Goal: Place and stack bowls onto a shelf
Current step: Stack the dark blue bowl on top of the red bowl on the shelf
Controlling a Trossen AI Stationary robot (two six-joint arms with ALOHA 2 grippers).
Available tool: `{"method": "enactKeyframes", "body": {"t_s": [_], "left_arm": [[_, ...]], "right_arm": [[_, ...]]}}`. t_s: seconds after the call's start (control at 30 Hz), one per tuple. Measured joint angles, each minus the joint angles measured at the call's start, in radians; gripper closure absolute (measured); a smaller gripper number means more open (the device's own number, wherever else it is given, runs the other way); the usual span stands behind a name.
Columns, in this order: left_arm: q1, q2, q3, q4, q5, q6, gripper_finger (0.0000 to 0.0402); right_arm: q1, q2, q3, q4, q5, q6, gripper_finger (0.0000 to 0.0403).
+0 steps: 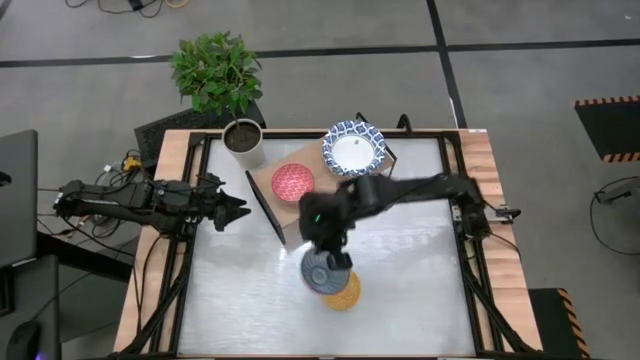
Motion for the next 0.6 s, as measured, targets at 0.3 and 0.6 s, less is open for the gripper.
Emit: {"method": "enactKeyframes", "body": {"t_s": [0.3, 0.6], "left_arm": [[0.0, 0.0, 0.0, 0.0, -0.005, -0.009, 0.0155], [0.0, 0.0, 0.0, -0.006, -0.032, -0.018, 0.0155]], "right_arm": [[-0.138, -0.151, 0.003, 0.224, 0.161, 0.218, 0.0362], [-0.283, -0.137, 0.001, 0.233, 0.208, 0.431, 0.0362]]}}
